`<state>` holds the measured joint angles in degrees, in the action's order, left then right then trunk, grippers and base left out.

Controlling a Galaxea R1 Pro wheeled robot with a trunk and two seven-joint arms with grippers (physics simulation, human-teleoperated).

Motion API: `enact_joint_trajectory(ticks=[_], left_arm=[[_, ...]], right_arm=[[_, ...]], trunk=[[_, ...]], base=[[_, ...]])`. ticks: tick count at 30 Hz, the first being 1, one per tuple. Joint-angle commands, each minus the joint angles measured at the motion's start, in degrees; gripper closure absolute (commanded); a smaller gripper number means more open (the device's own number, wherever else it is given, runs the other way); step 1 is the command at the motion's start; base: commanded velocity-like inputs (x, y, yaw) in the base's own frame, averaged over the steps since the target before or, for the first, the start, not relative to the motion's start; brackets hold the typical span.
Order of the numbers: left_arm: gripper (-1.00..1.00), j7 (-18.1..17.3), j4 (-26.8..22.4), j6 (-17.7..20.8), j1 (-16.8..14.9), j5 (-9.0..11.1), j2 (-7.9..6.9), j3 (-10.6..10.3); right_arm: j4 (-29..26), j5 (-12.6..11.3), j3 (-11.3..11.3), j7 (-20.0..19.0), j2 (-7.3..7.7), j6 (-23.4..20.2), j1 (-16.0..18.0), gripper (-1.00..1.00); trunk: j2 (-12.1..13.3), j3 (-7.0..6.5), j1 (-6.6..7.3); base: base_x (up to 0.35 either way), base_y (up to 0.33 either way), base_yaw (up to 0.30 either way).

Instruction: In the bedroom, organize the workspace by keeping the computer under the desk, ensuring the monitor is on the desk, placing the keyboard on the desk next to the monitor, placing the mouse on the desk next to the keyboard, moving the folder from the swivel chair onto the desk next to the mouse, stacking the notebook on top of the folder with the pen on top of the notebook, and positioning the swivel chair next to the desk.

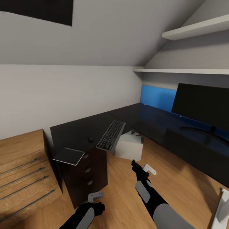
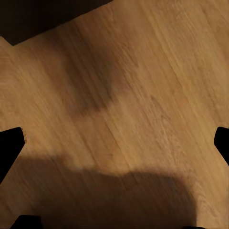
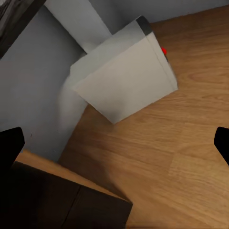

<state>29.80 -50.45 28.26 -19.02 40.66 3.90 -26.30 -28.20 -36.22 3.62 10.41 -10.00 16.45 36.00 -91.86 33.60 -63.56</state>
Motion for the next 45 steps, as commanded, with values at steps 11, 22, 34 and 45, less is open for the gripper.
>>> enact_joint_trajectory(ticks=[11,22,34,45], left_arm=[[-1.00,0.6,-0.1,0.0,0.0,0.6,-0.07,0.1],[-1.00,0.9,-0.7,-9.6,0.0,0.9,-1.00,2.2],[-1.00,0.9,-0.7,-10.0,0.0,0.9,-1.64,11.6],[-1.00,0.9,-1.5,-9.9,0.0,0.9,-1.81,12.7]], right_arm=[[0.1,-0.4,0.2,0.3,0.00,0.3,0.0,-1.00],[0.0,-0.4,0.3,0.3,0.00,0.2,0.0,-1.00],[-1.9,-3.0,-0.7,-6.6,0.00,-13.5,0.0,-1.00],[-16.6,-27.3,-3.2,-12.0,2.02,-40.2,0.0,-1.00]], trunk=[[0.0,0.06,0.00],[-1.2,0.60,-0.65],[-6.0,2.75,-3.29],[-10.5,4.73,-5.71]], base=[[-0.001,-0.005,0.228],[0.000,0.000,0.027],[0.000,0.000,0.000],[0.000,0.000,0.000]])
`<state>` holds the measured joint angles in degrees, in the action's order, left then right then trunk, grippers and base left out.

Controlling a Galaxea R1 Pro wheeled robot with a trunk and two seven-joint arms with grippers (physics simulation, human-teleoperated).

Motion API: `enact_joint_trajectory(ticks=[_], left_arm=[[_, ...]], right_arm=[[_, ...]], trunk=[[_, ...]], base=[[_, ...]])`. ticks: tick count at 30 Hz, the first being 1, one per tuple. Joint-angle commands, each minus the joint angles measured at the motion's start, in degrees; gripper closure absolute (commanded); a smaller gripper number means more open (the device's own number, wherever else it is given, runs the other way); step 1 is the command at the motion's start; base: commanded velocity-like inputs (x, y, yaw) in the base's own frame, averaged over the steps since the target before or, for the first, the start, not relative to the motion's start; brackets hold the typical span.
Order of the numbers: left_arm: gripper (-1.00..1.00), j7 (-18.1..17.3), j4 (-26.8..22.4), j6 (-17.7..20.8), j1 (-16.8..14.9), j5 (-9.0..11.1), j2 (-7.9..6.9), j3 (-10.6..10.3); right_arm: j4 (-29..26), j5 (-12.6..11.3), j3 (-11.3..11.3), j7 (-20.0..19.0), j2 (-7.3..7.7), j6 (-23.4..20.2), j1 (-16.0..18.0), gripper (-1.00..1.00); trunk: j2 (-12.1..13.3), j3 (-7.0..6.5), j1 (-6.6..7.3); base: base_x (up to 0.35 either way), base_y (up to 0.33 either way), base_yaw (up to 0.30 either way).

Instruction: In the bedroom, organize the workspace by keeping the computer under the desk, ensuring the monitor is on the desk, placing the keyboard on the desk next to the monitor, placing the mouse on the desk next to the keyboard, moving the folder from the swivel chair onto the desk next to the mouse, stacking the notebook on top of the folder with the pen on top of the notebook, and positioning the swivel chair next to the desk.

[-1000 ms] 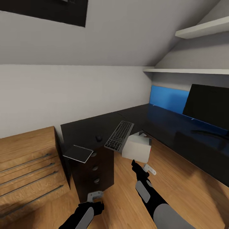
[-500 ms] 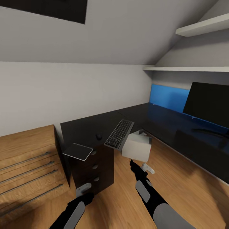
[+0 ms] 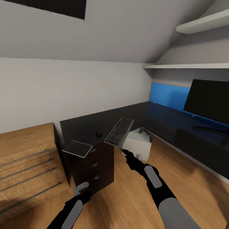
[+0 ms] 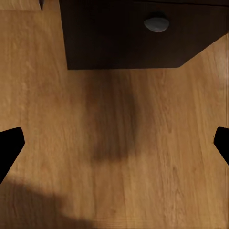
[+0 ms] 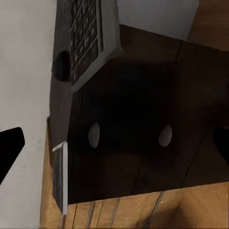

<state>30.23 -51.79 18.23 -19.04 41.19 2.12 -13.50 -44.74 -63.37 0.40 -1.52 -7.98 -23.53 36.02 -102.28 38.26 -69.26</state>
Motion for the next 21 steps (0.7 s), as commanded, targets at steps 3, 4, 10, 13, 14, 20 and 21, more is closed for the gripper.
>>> enact_joint_trajectory(ticks=[3,4,10,13,14,20,21], left_arm=[[-1.00,0.4,-0.9,0.1,0.0,0.4,-0.02,-0.2],[-1.00,0.4,-1.2,0.1,0.0,0.4,0.00,-0.3],[-1.00,0.4,-1.3,0.1,0.0,0.4,-0.01,-0.4],[-1.00,0.4,-1.3,0.1,0.0,0.4,0.01,-0.4],[-1.00,0.4,-1.3,0.1,0.0,0.4,0.00,-0.4],[-1.00,0.5,-1.5,0.0,0.0,0.4,0.00,-0.3],[-1.00,0.5,-1.5,-0.2,0.0,0.4,-0.09,-0.2]], right_arm=[[-0.5,-1.1,0.8,-0.7,0.01,-0.4,0.0,-1.00],[0.2,0.0,4.1,-1.0,0.06,-0.5,0.0,-1.00],[0.2,3.6,9.0,-1.5,-0.19,2.7,0.0,-1.00],[0.4,3.6,9.2,-1.5,-0.30,8.5,0.0,-1.00],[0.5,3.5,9.2,-1.6,-0.40,11.2,0.0,-1.00],[1.6,3.4,9.3,-2.3,-2.01,17.4,-0.1,-1.00],[1.7,3.4,9.3,-3.2,-2.02,17.7,-0.1,-1.00]], trunk=[[-1.2,0.61,-0.66],[-1.6,0.79,-0.88],[-4.1,1.86,-2.20],[-5.3,2.40,-2.86],[-5.7,2.58,-3.08],[-8.1,3.66,-4.40],[-8.5,3.84,-4.62]], base=[[0.000,0.000,0.000],[0.000,0.000,0.000],[0.000,0.000,0.000],[0.000,0.000,0.000],[0.000,0.000,0.000],[0.000,0.000,0.000],[0.000,0.000,0.000]])
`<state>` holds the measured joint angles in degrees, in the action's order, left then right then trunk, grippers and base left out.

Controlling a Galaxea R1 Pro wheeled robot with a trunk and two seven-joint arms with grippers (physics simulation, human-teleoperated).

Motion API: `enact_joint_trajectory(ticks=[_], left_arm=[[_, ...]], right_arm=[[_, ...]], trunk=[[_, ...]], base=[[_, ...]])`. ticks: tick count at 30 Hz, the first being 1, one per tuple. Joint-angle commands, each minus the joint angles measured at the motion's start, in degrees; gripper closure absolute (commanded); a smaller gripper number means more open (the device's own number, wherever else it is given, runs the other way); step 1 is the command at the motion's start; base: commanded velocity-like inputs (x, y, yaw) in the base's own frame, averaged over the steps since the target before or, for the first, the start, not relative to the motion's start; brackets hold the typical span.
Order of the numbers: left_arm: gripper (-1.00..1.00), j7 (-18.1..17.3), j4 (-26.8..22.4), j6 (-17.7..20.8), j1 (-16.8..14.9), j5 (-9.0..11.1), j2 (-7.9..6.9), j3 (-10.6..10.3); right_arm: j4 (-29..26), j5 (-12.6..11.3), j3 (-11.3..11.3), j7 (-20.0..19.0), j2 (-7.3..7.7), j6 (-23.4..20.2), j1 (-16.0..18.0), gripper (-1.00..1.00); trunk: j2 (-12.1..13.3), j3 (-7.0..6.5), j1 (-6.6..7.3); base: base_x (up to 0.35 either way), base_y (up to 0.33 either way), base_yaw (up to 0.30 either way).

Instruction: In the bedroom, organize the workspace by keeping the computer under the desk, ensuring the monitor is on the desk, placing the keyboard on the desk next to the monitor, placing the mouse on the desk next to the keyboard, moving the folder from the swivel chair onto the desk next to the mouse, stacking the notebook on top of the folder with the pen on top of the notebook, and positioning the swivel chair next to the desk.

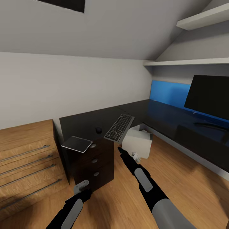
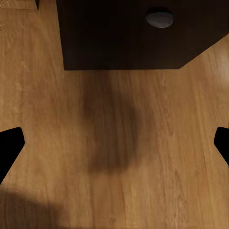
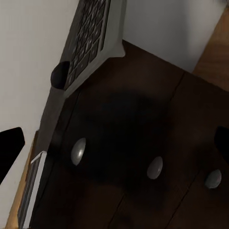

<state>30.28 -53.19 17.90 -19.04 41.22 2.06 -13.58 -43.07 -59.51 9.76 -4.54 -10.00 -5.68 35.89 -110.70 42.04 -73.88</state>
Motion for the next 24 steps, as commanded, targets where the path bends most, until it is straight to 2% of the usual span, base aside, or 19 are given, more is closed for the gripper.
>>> enact_joint_trajectory(ticks=[1,4,6,8,10,13,18,20,23,24], left_arm=[[-1.00,0.5,-0.1,-0.8,0.0,0.5,-0.40,0.4],[-1.00,0.5,-0.1,-3.3,0.0,0.9,-1.23,1.8],[-1.00,0.5,-0.1,-4.7,0.0,1.9,-1.61,3.4],[-1.00,0.5,-0.1,-5.7,0.0,4.7,-2.51,8.5],[-1.00,0.5,-0.3,-5.8,0.0,6.0,-3.57,13.0],[-1.00,0.5,-2.6,-5.5,0.0,6.4,-4.41,16.2],[-1.00,0.6,-6.1,-5.3,0.0,6.5,-6.72,17.7],[-1.00,0.6,-6.6,-5.3,0.0,6.6,-8.23,18.0],[-1.00,0.7,-7.1,-5.3,0.0,6.6,-9.20,18.2],[-1.00,0.7,-7.7,-5.2,0.0,6.6,-9.47,18.3]], right_arm=[[0.0,-0.4,0.0,-1.7,0.00,0.1,0.0,-1.00],[0.1,-0.4,0.0,-3.8,0.00,0.3,-0.1,-1.00],[0.1,-0.5,0.0,-4.6,0.00,0.4,-0.1,-1.00],[0.2,-0.5,0.0,-5.2,0.00,0.5,-0.1,-1.00],[0.2,-0.5,0.0,-5.4,0.00,0.8,-0.1,-1.00],[0.3,-0.5,0.0,-5.6,0.00,2.4,-0.1,-1.00],[1.6,-0.4,0.7,-5.7,0.00,5.2,-0.1,-1.00],[2.2,-0.4,1.7,-5.7,0.00,5.8,-0.1,-1.00],[2.4,-0.4,3.0,-5.8,0.00,6.7,-0.1,-1.00],[2.5,-0.4,4.1,-5.8,0.00,7.2,-0.1,-1.00]], trunk=[[-0.4,0.24,-0.22],[-1.6,0.78,-0.88],[-2.4,1.14,-1.32],[-3.3,1.50,-1.76],[-4.1,1.86,-2.20],[-5.3,2.40,-2.85],[-7.3,3.29,-3.95],[-8.1,3.65,-4.39],[-8.1,3.65,-4.39],[-8.1,3.65,-4.39]], base=[[0.000,0.000,0.000],[0.000,0.000,0.000],[0.000,0.000,0.000],[0.000,0.000,0.000],[0.000,0.000,0.000],[0.000,0.000,0.000],[0.000,0.000,0.000],[0.000,0.000,0.000],[0.000,0.000,0.000],[0.000,0.000,0.000]])
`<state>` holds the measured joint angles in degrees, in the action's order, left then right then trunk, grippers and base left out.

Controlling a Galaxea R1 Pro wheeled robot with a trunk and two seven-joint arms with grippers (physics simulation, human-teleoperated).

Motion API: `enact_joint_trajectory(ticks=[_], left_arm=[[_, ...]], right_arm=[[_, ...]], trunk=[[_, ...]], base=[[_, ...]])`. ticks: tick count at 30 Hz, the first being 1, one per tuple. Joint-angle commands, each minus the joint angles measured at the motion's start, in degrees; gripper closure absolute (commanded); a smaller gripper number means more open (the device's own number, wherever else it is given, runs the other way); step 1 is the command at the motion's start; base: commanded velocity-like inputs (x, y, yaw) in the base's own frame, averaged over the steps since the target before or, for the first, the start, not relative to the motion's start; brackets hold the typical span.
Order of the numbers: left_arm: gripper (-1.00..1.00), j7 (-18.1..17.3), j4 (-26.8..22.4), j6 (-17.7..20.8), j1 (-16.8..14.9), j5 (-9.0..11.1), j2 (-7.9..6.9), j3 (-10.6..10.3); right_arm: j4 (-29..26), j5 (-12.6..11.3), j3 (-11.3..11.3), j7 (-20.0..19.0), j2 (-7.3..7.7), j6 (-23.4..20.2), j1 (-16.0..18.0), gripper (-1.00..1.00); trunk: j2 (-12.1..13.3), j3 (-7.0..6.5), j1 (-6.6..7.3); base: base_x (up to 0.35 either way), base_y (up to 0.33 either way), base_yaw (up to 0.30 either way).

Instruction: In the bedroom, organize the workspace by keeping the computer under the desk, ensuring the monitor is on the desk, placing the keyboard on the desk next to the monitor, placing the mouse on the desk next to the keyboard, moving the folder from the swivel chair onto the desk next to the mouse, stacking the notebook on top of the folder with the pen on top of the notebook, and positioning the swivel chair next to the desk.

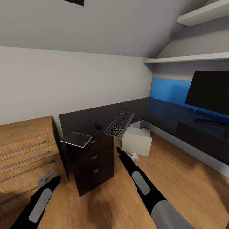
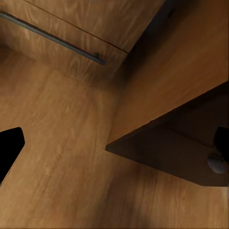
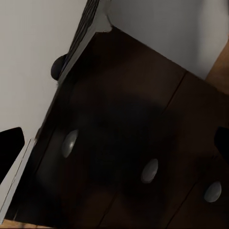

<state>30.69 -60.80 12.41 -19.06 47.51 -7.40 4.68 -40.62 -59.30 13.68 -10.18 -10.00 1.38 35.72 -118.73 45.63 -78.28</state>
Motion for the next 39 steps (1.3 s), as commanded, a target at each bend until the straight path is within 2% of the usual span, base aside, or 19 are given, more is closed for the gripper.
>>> enact_joint_trajectory(ticks=[1,4,9,14,18,22,25,29,30,33,39], left_arm=[[-1.00,0.3,-0.6,0.3,0.0,0.3,-0.12,0.1],[-1.00,0.5,-3.5,0.4,0.0,0.2,-0.54,0.2],[-1.00,1.0,-9.4,1.0,0.0,-0.1,-1.96,0.3],[-1.00,1.1,-11.0,4.1,0.1,-0.1,-2.43,0.3],[-1.00,1.1,-11.4,6.5,0.1,-0.1,-2.79,0.3],[-1.00,1.1,-11.5,7.2,0.1,-0.1,-3.06,0.3],[-1.00,1.0,-11.5,7.5,0.1,-0.1,-3.47,0.3],[-1.00,1.0,-11.5,7.7,0.1,-0.1,-3.91,0.3],[-1.00,1.0,-11.5,7.7,0.1,-0.1,-4.13,0.3],[-1.00,1.0,-11.5,7.7,0.1,0.0,-4.13,0.3],[-1.00,1.0,-11.5,7.7,0.1,0.0,-4.12,0.2]], right_arm=[[0.1,-0.6,0.8,-0.3,0.00,0.4,0.1,-1.00],[0.1,-0.6,3.8,-1.5,0.00,1.0,0.0,-1.00],[0.1,-0.5,6.0,-4.3,0.00,1.3,-0.4,-1.00],[0.1,-0.5,9.1,-4.9,0.00,1.3,-0.5,-1.00],[0.1,-0.7,10.5,-5.1,0.00,1.5,-0.5,-1.00],[0.0,-0.9,10.7,-5.2,0.00,2.5,-0.5,-1.00],[0.1,-1.0,10.8,-5.2,0.00,4.9,-0.6,-1.00],[0.1,-1.0,10.8,-5.2,0.00,5.4,-0.6,-1.00],[0.1,-1.5,10.8,-5.1,0.00,7.7,-0.6,-1.00],[0.1,-1.6,10.9,-4.8,0.00,9.9,-0.5,-1.00],[0.1,-1.5,10.9,-4.8,0.00,10.1,-0.6,-1.00]], trunk=[[0.0,0.06,0.01],[0.0,0.06,0.01],[0.0,0.06,0.01],[0.0,0.06,0.01],[0.0,0.06,0.01],[0.0,0.06,0.01],[0.0,0.06,0.01],[0.0,0.06,0.01],[0.0,0.02,0.01],[0.0,-0.13,0.01],[0.0,-0.48,0.01]], base=[[0.000,0.000,0.000],[0.000,0.000,0.000],[0.000,0.000,0.000],[0.000,0.000,0.000],[0.000,0.000,0.000],[0.000,0.000,0.000],[0.000,0.000,0.000],[0.000,0.000,0.000],[0.000,0.000,0.005],[0.000,0.000,0.077],[0.000,0.000,0.197]])
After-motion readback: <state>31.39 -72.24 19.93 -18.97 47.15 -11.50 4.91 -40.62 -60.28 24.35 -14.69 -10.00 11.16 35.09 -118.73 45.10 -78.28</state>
